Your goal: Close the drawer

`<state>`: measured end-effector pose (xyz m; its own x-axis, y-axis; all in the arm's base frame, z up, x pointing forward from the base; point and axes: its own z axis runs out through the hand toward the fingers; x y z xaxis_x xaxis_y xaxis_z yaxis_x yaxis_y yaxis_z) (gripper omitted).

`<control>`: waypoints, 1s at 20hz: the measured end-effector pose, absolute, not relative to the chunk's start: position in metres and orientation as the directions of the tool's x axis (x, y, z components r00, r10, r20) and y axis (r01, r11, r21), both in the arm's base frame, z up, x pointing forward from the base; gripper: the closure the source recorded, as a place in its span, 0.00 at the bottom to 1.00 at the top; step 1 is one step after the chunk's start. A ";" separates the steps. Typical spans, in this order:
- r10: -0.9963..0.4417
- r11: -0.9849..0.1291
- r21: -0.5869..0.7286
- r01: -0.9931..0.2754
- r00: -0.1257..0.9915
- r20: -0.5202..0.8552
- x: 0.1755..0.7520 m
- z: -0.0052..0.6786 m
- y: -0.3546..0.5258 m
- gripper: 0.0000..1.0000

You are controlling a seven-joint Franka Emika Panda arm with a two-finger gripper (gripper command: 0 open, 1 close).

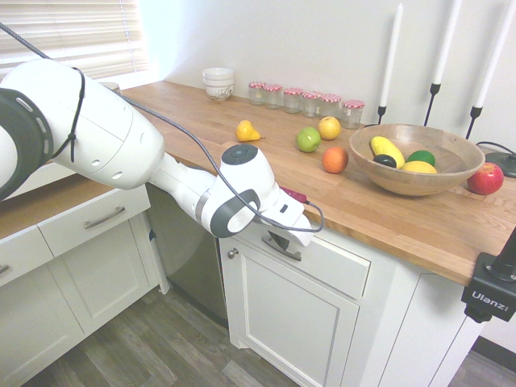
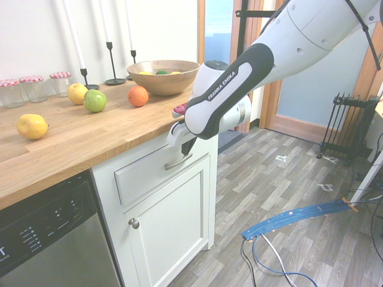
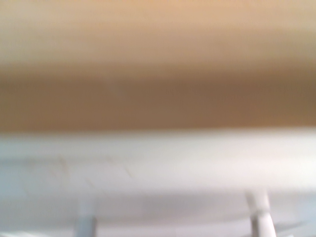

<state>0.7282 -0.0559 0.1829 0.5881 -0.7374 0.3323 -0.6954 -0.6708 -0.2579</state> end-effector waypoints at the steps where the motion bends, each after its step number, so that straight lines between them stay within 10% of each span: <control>1: -0.740 -0.668 -0.253 -0.700 0.590 0.323 0.725 0.179 -0.057 1.00; 17: -0.757 -0.652 -0.110 -0.750 0.653 0.036 0.547 0.244 -0.035 1.00; 18: -0.756 -0.653 -0.104 -0.750 0.654 0.033 0.533 0.248 -0.034 0.00; 20: -0.758 -0.651 -0.095 -0.753 0.651 0.033 0.509 0.257 -0.032 0.00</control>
<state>0.5090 -0.0319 0.2567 0.6512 -0.7581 0.0333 -0.7531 -0.6511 -0.0947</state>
